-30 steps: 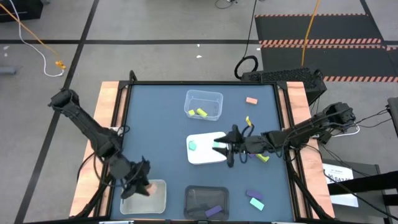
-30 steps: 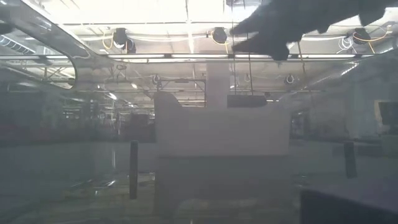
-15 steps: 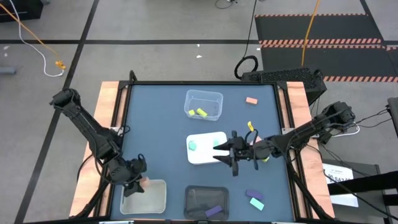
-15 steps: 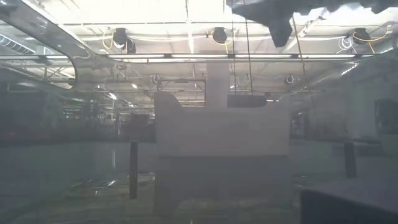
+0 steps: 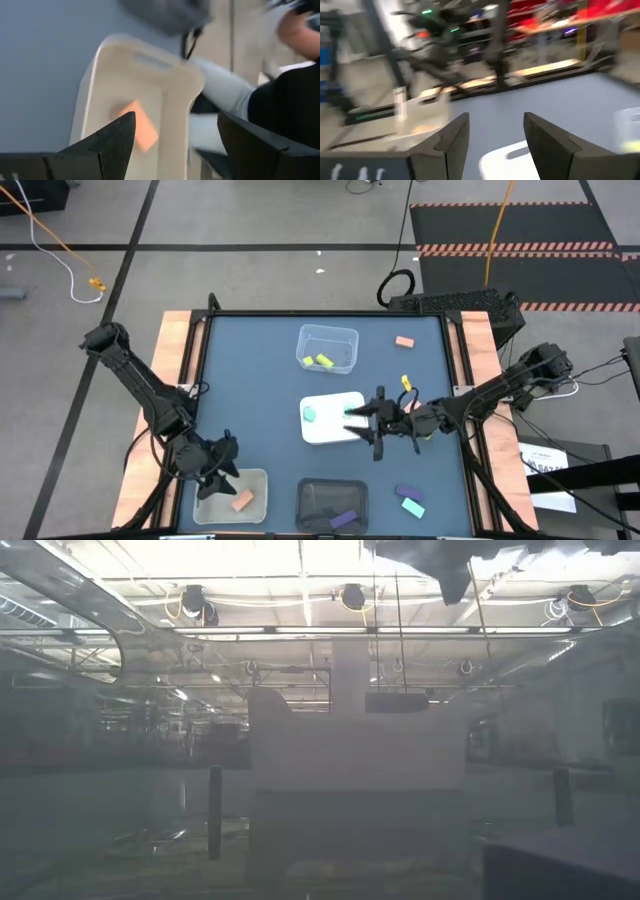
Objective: Sort & place blocks by color
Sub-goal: Put the top brown block into the light gray bin, then put the green block into the transparent bin
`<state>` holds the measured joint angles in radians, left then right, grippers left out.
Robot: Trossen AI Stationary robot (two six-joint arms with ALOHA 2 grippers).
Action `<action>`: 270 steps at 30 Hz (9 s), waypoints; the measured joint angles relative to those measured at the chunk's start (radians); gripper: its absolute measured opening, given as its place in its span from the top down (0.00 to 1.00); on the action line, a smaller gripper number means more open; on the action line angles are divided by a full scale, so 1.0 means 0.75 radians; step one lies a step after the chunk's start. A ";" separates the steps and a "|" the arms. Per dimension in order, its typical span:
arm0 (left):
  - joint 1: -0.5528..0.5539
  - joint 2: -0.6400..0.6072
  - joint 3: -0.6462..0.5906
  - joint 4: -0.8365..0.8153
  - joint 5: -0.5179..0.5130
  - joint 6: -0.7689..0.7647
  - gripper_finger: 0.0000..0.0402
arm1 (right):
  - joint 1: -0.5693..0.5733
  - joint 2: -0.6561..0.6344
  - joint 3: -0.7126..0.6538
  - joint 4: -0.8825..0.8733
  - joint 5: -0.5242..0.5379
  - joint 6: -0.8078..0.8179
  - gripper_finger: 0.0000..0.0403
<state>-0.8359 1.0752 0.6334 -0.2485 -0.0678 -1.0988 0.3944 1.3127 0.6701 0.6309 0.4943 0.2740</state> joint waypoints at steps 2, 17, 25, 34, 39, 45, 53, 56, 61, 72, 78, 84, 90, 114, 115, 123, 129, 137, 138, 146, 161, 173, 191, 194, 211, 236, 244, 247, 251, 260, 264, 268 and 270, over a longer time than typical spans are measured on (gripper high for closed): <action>0.016 0.000 0.000 0.089 -0.054 0.081 0.30 | -0.030 -0.046 0.001 -0.063 0.105 -0.053 0.55; 0.243 -0.005 0.000 0.583 -0.149 0.965 0.30 | -0.630 -0.453 0.002 -1.184 0.064 0.362 0.55; 0.392 -0.005 0.000 0.583 -0.307 1.136 0.30 | -0.819 -0.475 0.002 -1.436 -0.158 0.426 0.52; 0.486 -0.005 0.000 0.584 -0.350 1.037 0.30 | -1.103 -0.385 0.002 -1.507 -0.186 0.209 0.33; 0.534 -0.005 0.000 0.604 -0.349 1.040 0.30 | -1.348 -0.312 0.001 -1.499 -0.414 0.138 0.31; 0.586 -0.005 0.000 0.618 -0.348 1.038 0.30 | -1.536 -0.201 0.002 -1.409 -0.494 -0.090 0.33; 0.638 -0.005 0.000 0.617 -0.346 1.041 0.30 | -1.662 -0.041 0.002 -1.335 -0.599 -0.285 0.33; 0.641 -0.005 0.000 0.617 -0.346 1.041 0.30 | -1.685 0.022 0.002 -1.315 -0.598 -0.333 0.33; 0.641 -0.005 0.000 0.617 -0.346 1.041 0.30 | -1.724 0.101 0.002 -1.236 -0.598 -0.394 0.33; 0.641 -0.005 0.000 0.614 -0.346 1.043 0.30 | -1.783 0.239 0.070 -1.188 -0.712 -0.485 0.33; 0.641 -0.005 0.000 0.614 -0.346 1.043 0.30 | -1.777 0.277 0.080 -1.191 -0.732 -0.522 0.38; 0.641 -0.005 0.000 0.615 -0.346 1.043 0.30 | -1.777 0.276 0.080 -1.235 -0.732 -0.522 0.59; 0.641 -0.005 0.000 0.615 -0.346 1.042 0.30 | -1.777 0.273 0.083 -1.287 -0.725 -0.515 0.73; 0.641 -0.005 -0.001 0.616 -0.349 1.040 0.30 | -1.190 -0.264 0.079 -0.607 -0.914 -0.122 0.73; 0.641 -0.005 -0.001 0.616 -0.349 1.039 0.30 | -1.141 -0.264 0.079 -0.548 -0.909 -0.114 0.73; 0.641 -0.005 -0.001 0.616 -0.349 1.031 0.30 | -0.816 -0.232 0.080 -0.083 -0.903 -0.102 0.73; 0.641 -0.005 -0.001 0.621 -0.353 1.008 0.30 | -0.660 -0.167 0.080 0.074 -0.853 -0.102 0.73; 0.640 0.034 -0.002 0.821 -0.366 1.303 0.30 | -0.487 -0.028 0.080 0.141 -0.721 -0.102 0.73; 0.640 0.044 -0.002 0.858 -0.366 1.359 0.30 | -0.465 -0.003 0.080 0.179 -0.721 -0.102 0.73; 0.644 0.195 -0.001 1.128 -0.366 1.590 0.30 | -0.334 0.212 0.080 0.427 -0.576 -0.145 0.73; 0.687 0.310 -0.001 1.358 -0.377 1.597 0.30 | -0.278 0.465 0.255 0.481 -0.546 -0.230 0.73; 0.676 0.309 -0.001 1.352 -0.377 1.522 0.38 | -0.279 0.500 0.320 0.488 -0.549 -0.341 0.73; 0.636 0.309 -0.001 1.357 -0.377 1.529 0.68 | -0.279 0.338 0.319 -0.002 -0.526 -0.301 0.29; 0.609 0.309 -0.001 1.371 -0.378 1.527 0.68 | -0.270 0.225 0.319 -0.247 -0.442 -0.235 0.24; 0.303 0.169 0.001 0.790 -0.177 0.509 0.68 | -0.154 -0.067 0.319 -0.987 -0.420 0.273 0.32; -0.024 0.137 0.001 -0.140 0.089 -0.856 0.41 | -0.135 -0.067 0.318 -0.925 -0.527 0.235 0.32; -0.015 0.137 0.001 -0.090 0.186 -0.862 0.21 | -0.135 -0.153 0.318 -1.469 -0.419 0.502 0.32; 0.011 0.136 0.001 0.003 0.186 -0.843 0.21 | -0.140 -0.155 0.318 -1.744 -0.383 0.719 0.32; 0.069 0.134 0.001 0.198 0.185 -0.742 0.20 | -0.140 -0.119 0.318 -2.016 -0.416 0.998 0.32; 0.209 0.134 0.001 0.430 0.114 -0.433 0.20 | -0.136 0.026 0.318 -2.200 -0.584 1.265 0.32; 0.249 0.134 0.000 0.454 0.079 -0.313 0.20 | -0.129 0.099 0.318 -2.261 -0.661 1.267 0.32; 0.283 0.134 0.000 0.495 0.074 -0.220 0.20 | -0.121 0.143 0.318 -2.291 -0.701 1.269 0.32; 0.295 0.134 0.000 0.507 0.075 -0.185 0.20 | -0.110 0.160 0.318 -2.290 -0.728 1.258 0.32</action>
<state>-0.6146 1.1759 0.6334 0.1322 -0.0116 -1.2378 0.3118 1.4326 0.9089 -1.0866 -0.0517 1.2175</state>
